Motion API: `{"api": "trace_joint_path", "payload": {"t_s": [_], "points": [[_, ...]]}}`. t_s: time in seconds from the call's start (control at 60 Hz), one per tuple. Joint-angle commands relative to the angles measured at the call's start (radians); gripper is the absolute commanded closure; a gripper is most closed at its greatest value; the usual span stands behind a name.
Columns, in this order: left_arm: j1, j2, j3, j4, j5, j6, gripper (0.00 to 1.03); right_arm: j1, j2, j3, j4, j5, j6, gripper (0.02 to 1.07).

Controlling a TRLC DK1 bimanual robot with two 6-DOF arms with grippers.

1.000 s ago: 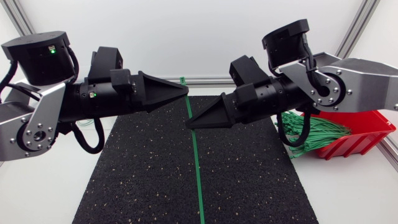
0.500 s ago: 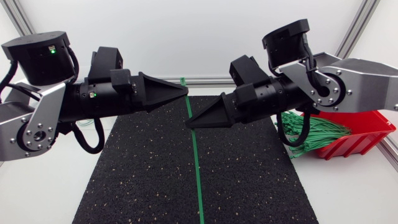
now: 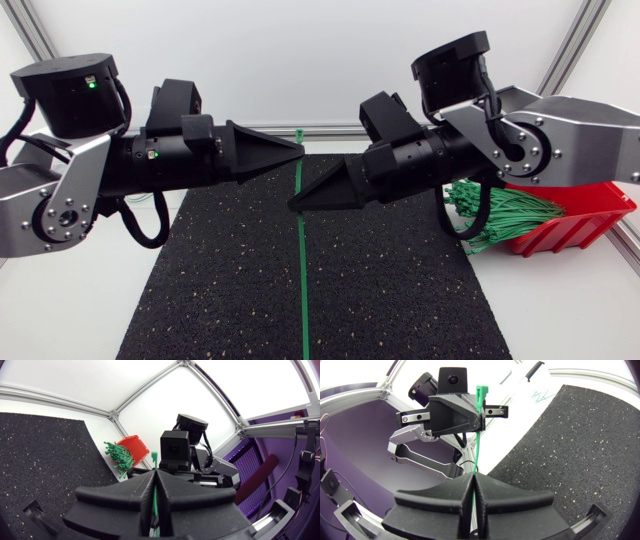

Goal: Take a green cable tie from the red box, thread the tail through the head to close it, then place it in the transparent bin on the left.

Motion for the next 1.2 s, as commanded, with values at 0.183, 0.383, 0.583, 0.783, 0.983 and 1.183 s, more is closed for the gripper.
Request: {"api": "trace_joint_path", "payload": {"t_s": [0.183, 0.383, 0.583, 0.783, 0.983, 1.183], "points": [[0.001, 0.006, 0.026, 0.017, 0.0, -0.033, 1.0, -0.003, -0.019, -0.027, -0.003, -0.003, 0.018, 0.99], [0.016, 0.005, 0.024, 0.012, 0.028, -0.039, 1.0, -0.075, -0.083, -0.041, -0.012, 0.018, -0.009, 0.66], [0.084, 0.008, 0.043, -0.057, 0.126, -0.057, 1.0, -0.187, -0.123, -0.031, -0.115, 0.032, -0.113, 0.63], [0.156, 0.028, 0.053, -0.1, 0.184, -0.073, 1.0, -0.176, -0.115, -0.022, -0.236, 0.23, -0.365, 0.63], [0.173, 0.066, 0.061, -0.089, 0.195, -0.07, 1.0, -0.118, -0.115, -0.007, -0.308, 0.373, -0.617, 0.63], [0.192, 0.124, 0.086, -0.072, 0.195, -0.02, 1.0, -0.066, -0.106, -0.014, -0.342, 0.581, -0.873, 0.43]]}}
